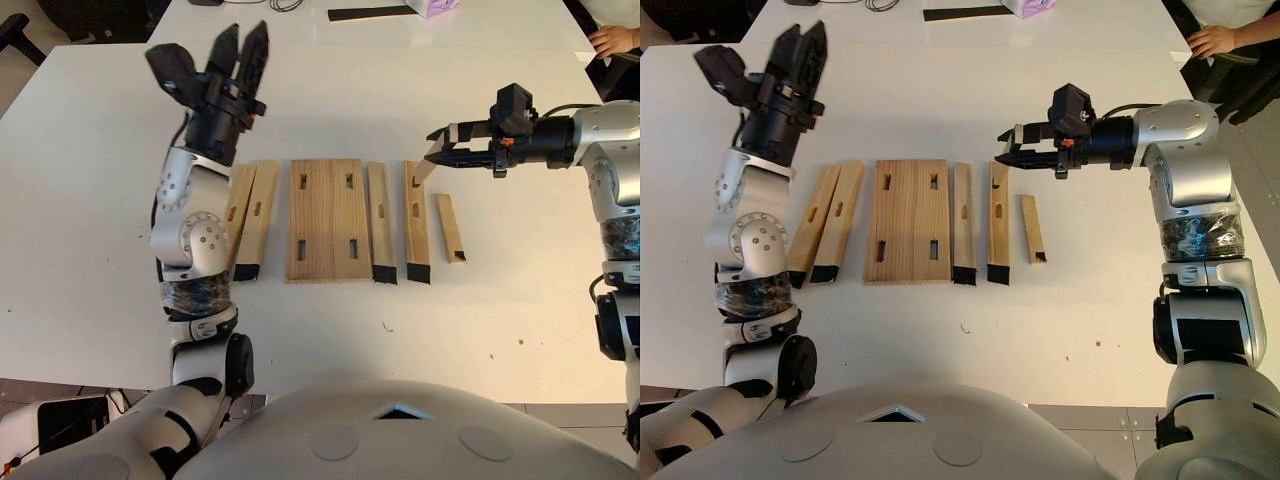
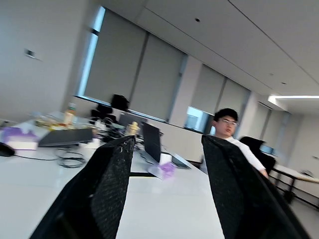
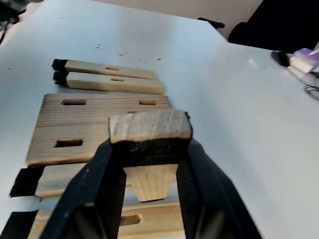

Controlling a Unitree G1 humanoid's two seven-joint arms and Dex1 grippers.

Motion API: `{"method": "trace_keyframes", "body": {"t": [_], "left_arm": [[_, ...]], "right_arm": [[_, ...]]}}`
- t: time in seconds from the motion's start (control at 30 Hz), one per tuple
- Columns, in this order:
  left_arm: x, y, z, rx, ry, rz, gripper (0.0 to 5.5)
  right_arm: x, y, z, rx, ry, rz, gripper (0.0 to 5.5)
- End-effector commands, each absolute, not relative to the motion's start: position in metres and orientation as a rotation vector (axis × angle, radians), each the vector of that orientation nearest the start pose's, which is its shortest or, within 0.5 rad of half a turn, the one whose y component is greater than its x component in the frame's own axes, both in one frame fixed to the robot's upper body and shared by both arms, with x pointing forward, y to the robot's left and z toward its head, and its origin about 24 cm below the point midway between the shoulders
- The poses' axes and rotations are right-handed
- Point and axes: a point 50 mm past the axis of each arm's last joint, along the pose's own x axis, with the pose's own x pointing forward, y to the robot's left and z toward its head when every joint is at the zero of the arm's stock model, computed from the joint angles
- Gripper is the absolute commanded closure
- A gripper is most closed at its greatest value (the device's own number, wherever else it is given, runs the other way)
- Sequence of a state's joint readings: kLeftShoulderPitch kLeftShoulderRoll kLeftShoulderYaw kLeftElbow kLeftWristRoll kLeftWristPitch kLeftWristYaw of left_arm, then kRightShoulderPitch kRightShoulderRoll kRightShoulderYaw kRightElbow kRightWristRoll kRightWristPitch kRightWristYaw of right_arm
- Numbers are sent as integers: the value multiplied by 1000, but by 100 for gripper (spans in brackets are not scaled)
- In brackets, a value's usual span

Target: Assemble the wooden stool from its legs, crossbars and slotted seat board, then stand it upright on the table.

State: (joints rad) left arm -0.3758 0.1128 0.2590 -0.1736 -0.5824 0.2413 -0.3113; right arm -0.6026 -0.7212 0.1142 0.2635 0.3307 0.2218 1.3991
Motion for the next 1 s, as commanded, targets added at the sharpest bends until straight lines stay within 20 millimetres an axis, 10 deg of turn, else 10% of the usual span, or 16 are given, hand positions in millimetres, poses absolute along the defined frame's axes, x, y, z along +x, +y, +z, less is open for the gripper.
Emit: {"method": "trace_keyframes", "body": {"t": [0.03, 1.0], "left_arm": [[296, 186, 170, -448, -413, -272, 302], [293, 180, 161, -453, -373, -297, 302]], "right_arm": [[303, -216, 149, -401, 253, 1343, 418], [301, -214, 123, -347, 288, 1323, 418]]}}
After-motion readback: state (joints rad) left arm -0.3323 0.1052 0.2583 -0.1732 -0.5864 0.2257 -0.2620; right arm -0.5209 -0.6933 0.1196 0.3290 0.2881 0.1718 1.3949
